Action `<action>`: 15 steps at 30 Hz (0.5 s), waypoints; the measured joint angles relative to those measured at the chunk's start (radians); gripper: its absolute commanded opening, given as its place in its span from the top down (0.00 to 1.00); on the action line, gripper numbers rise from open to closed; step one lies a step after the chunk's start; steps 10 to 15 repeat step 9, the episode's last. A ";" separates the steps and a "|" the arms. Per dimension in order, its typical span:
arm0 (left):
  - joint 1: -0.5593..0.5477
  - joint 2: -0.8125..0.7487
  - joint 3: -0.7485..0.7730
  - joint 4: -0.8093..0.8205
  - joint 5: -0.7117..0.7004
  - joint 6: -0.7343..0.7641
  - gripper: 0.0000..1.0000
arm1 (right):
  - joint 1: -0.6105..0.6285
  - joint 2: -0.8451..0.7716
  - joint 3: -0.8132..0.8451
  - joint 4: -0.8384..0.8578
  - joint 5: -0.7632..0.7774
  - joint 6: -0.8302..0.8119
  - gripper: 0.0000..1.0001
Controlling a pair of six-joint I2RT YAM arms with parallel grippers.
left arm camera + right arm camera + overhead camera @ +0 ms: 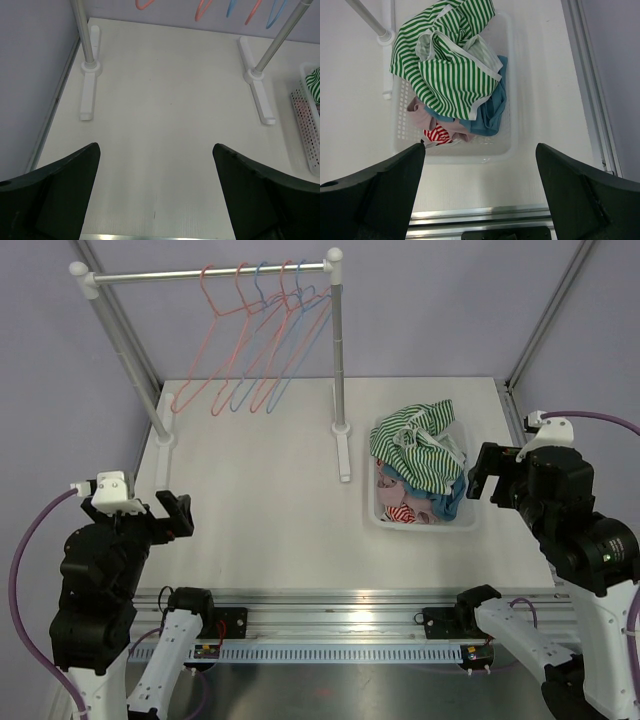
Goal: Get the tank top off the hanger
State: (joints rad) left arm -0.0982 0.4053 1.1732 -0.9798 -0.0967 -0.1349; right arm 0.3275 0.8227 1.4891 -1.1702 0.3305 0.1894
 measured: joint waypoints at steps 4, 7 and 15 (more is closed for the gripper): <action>0.000 0.000 -0.003 0.013 0.004 0.000 0.01 | 0.000 -0.008 -0.024 0.023 0.000 -0.002 0.01; 0.000 0.000 -0.006 0.018 0.007 0.000 0.01 | 0.000 -0.009 -0.039 0.034 -0.001 -0.002 0.00; 0.000 0.000 -0.006 0.024 0.008 0.000 0.01 | 0.000 -0.009 -0.050 0.041 -0.001 -0.002 0.00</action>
